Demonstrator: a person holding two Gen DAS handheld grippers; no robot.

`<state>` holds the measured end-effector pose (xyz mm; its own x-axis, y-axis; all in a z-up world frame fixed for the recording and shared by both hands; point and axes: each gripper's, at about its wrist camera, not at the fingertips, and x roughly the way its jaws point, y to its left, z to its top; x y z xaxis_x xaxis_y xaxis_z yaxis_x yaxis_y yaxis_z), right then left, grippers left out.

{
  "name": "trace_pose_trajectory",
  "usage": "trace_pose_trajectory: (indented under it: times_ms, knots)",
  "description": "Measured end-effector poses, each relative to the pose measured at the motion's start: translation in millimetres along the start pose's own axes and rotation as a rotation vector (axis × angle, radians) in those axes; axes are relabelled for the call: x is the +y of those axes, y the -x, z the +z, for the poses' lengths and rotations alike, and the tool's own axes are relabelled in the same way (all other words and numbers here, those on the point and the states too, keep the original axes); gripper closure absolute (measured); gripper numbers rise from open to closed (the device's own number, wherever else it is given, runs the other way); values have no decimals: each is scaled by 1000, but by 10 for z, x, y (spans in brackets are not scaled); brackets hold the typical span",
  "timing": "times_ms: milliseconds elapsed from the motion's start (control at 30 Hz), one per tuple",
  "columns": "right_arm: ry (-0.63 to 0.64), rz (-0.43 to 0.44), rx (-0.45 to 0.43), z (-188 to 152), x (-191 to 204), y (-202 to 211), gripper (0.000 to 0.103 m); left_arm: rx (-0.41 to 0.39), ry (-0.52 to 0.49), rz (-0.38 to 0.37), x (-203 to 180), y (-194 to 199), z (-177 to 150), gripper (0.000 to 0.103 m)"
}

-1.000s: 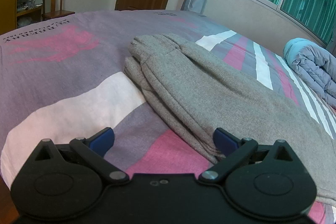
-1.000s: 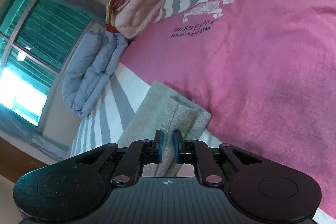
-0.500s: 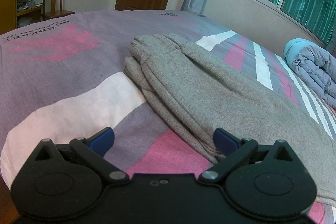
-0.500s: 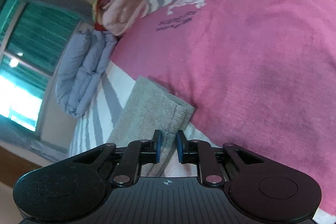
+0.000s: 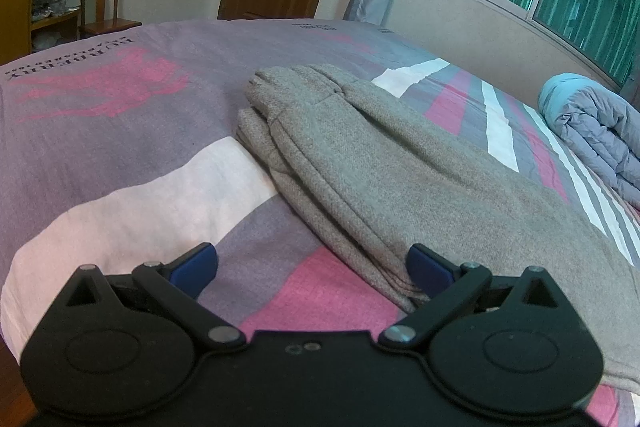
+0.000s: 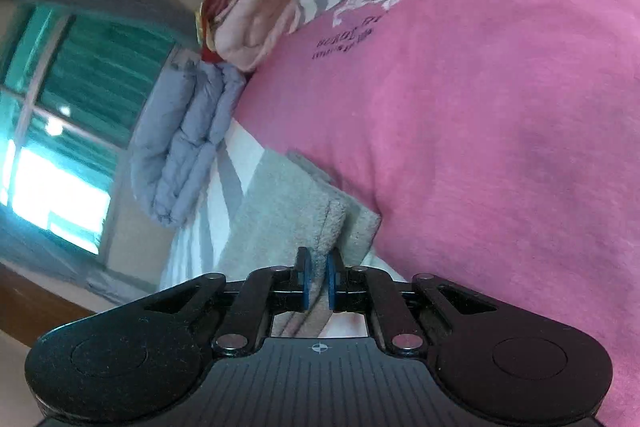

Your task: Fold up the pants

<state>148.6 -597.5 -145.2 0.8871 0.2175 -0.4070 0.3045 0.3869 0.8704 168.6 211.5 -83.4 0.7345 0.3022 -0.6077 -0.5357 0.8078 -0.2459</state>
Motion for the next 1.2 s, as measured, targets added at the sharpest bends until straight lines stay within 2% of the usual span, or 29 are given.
trace_pose_trajectory:
  times_ms: [33, 133, 167, 367, 500, 533, 567, 600, 633, 733, 767, 800, 833, 900, 1000, 1200]
  knots:
    - [-8, 12, -8, -5, 1, 51, 89, 0, 0, 2, -5, -1, -1, 7]
    - [-10, 23, -82, -40, 13, 282, 43, -1, 0, 6, -13, -1, -5, 6]
    - [-23, 45, -92, -57, -3, 318, 41, -1, 0, 7, -15, -2, -6, 6]
    - [-23, -24, -13, -4, 129, 139, 42, -2, -1, 6, -23, -2, -6, 6]
    - [52, -109, 61, 2, 311, -100, 42, -1, -2, 8, -20, -5, -2, 6]
    - [71, -124, 68, -14, 344, -141, 58, 0, -2, 7, -18, -7, 1, 6]
    - [97, -135, 86, -17, 375, -180, 92, 1, -2, 5, -12, -6, 1, 6]
    - [114, -127, 106, -15, 391, -203, 92, 1, -3, 2, -7, -3, 5, 6]
    - [143, -96, 83, -13, 431, -146, 92, 2, -3, -1, 1, -2, 5, 6]
    - [266, 53, -37, -86, 523, 135, 92, 6, -3, -9, 20, -6, 7, 6]
    - [314, 49, -64, -136, 472, 173, 92, 6, -2, -9, 20, -9, 6, 6]
    - [322, -20, -43, -165, 372, 111, 92, 7, -2, -8, 17, -9, 4, 6]
    - [260, -99, 25, -177, 187, -13, 92, 7, -3, -7, 15, -7, 1, 6]
    - [175, -36, 16, -173, -14, 3, 92, 6, -3, -9, 24, -4, -2, 6]
    - [196, -59, 11, -216, 43, 10, 88, 6, 1, -9, 28, -3, -4, 6]
    - [110, -80, 46, -155, 46, 46, 79, 4, 3, -15, 37, 3, -2, 6]
